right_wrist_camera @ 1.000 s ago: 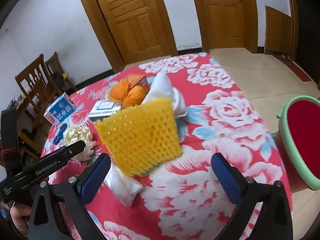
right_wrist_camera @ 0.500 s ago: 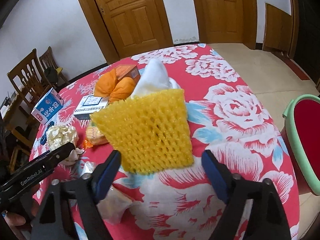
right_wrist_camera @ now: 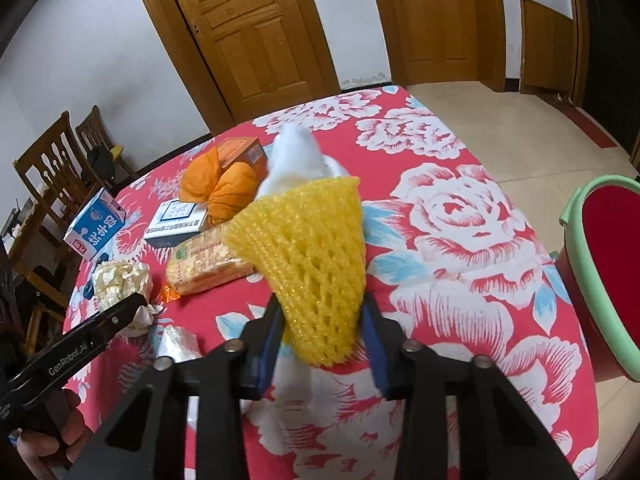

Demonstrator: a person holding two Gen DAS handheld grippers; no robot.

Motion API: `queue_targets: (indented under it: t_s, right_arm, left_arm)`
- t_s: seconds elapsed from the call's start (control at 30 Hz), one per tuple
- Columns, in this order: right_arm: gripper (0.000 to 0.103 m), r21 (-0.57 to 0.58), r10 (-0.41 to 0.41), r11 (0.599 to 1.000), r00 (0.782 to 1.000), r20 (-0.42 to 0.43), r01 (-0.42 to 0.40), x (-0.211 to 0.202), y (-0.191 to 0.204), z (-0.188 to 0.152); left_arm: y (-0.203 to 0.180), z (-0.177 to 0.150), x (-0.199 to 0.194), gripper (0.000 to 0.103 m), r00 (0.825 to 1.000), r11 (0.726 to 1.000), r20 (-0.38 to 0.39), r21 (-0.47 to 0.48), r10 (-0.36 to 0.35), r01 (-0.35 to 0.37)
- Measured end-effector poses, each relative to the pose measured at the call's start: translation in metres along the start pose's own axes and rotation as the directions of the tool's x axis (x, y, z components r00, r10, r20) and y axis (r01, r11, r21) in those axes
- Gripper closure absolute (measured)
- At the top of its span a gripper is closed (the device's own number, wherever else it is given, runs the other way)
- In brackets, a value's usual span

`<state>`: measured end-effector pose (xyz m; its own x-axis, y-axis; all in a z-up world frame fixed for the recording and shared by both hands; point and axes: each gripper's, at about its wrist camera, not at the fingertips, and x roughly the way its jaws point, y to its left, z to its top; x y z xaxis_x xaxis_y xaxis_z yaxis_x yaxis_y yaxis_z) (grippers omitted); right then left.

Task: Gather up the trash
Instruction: 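Grasp another crumpled tissue with the left tool while the right tool grasps a yellow foam net, then carry the tissue and foam net in both tools over the trash bin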

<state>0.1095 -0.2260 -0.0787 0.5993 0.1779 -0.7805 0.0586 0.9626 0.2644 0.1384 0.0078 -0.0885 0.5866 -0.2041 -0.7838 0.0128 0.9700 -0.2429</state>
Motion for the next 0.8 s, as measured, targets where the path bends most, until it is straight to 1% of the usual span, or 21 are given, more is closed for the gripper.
queue_targets:
  t_s: [0.1,0.17,0.43,0.8]
  right_arm:
    - [0.074,0.005,0.013,1.000,1.000,-0.002,-0.013,-0.002,0.000,-0.002]
    - [0.075,0.003,0.015,1.000,1.000,0.001,-0.015,-0.004,0.000,-0.004]
    - [0.076,0.010,0.025,1.000,1.000,0.018,-0.025,-0.017,-0.004,-0.009]
    - [0.076,0.011,0.050,0.999,0.995,0.090,-0.051,-0.055,-0.008,-0.015]
  left_arm:
    - [-0.001,-0.002,-0.002,0.064,1.000,1.000,0.000,-0.005,-0.008,0.008]
    - [-0.001,-0.002,-0.004,0.064,1.000,1.000,0.000,-0.007,-0.012,0.012]
    - [-0.004,-0.005,-0.015,0.065,1.000,1.000,0.008,-0.013,-0.028,0.028]
    - [-0.018,-0.007,-0.038,0.065,0.998,0.998,0.041,0.010,-0.055,0.055]
